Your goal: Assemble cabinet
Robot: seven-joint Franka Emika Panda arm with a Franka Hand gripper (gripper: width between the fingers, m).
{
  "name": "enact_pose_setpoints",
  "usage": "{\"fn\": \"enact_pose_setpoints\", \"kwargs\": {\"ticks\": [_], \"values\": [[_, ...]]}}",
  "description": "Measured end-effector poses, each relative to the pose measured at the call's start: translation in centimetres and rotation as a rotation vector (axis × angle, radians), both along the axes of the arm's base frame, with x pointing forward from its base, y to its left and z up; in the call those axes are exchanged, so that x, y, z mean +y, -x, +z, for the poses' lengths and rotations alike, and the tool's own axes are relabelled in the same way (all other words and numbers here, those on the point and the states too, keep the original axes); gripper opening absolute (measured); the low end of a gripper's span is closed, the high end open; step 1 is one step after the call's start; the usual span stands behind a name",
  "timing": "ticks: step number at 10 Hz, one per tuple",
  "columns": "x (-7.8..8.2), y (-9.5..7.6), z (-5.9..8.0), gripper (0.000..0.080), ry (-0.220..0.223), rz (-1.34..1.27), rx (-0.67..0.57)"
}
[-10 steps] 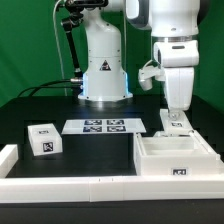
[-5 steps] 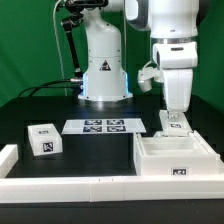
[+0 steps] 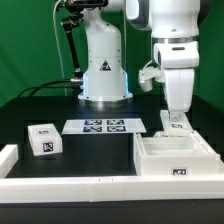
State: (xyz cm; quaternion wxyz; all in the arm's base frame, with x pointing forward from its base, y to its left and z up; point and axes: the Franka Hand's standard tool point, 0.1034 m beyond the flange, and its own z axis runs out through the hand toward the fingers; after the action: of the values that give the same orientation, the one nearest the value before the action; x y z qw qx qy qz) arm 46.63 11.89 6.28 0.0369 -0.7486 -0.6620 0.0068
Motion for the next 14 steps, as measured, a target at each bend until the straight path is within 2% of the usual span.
{"fn": "enact_pose_setpoints", "kwargs": {"ticks": [4, 6, 12, 14], "values": [[-0.2, -2.2, -0.4, 0.0070, -0.010, -0.016, -0.001], [-0.6, -3.8, -0.6, 0.0070, -0.021, -0.021, -0.016], [-0.7, -4.1, -0.6, 0.0070, -0.024, -0.017, -0.025], [-0.9, -5.5, -0.6, 0.0070, -0.034, 0.020, -0.043]]}}
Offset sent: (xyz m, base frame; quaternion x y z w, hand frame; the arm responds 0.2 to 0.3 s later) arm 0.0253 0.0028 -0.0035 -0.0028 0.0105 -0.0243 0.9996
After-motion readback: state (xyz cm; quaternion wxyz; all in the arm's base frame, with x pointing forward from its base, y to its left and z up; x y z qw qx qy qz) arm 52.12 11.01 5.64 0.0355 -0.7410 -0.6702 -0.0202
